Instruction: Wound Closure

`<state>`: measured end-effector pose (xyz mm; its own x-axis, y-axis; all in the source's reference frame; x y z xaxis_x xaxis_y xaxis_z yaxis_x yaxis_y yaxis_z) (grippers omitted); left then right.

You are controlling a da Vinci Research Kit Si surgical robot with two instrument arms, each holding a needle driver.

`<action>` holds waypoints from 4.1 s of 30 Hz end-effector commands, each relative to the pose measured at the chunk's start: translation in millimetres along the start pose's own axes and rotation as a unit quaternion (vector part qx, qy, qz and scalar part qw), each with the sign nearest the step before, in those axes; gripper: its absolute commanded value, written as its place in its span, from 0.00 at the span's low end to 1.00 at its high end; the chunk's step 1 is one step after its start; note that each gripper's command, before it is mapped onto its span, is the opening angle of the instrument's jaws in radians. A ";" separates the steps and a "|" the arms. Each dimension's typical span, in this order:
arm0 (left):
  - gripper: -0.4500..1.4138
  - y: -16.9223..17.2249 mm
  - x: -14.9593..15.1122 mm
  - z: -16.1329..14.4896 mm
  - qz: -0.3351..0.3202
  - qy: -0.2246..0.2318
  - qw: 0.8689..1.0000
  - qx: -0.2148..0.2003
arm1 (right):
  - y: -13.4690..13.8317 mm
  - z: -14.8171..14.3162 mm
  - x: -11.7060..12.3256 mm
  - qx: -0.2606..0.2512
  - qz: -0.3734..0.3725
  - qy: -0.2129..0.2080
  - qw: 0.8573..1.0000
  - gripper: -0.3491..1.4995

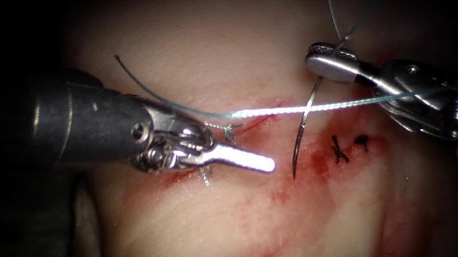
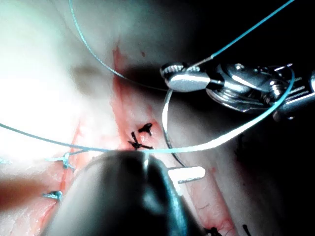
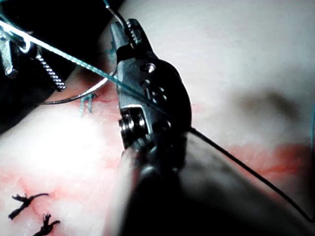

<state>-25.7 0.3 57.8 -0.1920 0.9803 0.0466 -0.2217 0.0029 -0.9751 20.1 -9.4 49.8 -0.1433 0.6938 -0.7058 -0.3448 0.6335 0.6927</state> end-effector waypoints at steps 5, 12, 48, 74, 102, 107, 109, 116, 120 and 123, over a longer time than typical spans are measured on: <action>0.53 -2.5 0.0 0.9 0.123 -0.013 0.992 0.024 | 1.7 1.2 0.3 0.015 -0.166 0.008 0.986 0.00; 0.48 -4.4 0.8 1.9 0.255 -0.101 0.952 0.138 | 3.9 1.8 -0.9 -0.029 -0.353 0.016 0.935 0.00; 0.59 7.0 3.6 0.2 0.272 -0.102 0.949 0.126 | 8.1 3.5 -0.2 0.086 -0.516 0.092 0.847 0.00; 0.50 11.0 3.5 -2.2 0.228 -0.058 0.967 0.097 | 7.7 3.9 -0.1 0.077 -0.513 0.087 0.850 0.00; 0.00 -7.1 -0.8 9.9 0.231 -0.069 0.881 0.408 | 5.0 4.4 -1.0 0.082 -0.507 0.101 0.852 0.00; 0.00 -8.1 -2.0 10.8 0.224 -0.066 0.859 0.455 | 4.5 4.5 -1.6 0.080 -0.543 0.107 0.829 0.00; 0.00 -8.4 -2.4 11.3 0.237 -0.073 0.843 0.477 | 4.4 4.6 -1.8 0.080 -0.549 0.109 0.825 0.00; 0.00 -8.8 -3.9 12.6 0.255 -0.084 0.810 0.522 | 4.8 4.6 -2.4 0.079 -0.601 0.103 0.789 0.00; 0.00 -9.3 -4.4 12.7 0.254 -0.094 0.806 0.526 | 5.8 4.7 -4.1 0.134 -0.613 0.112 0.771 0.00; 0.00 -9.2 -4.6 12.6 0.248 -0.093 0.806 0.529 | 5.9 4.6 -5.3 0.148 -0.609 0.120 0.770 0.00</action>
<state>-34.4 -6.6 68.8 -0.6210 0.7672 -0.1605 -0.7510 -0.6411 -0.1582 22.3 -7.9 58.0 -0.0656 -0.5340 -0.8430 -0.1370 0.8416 -0.5224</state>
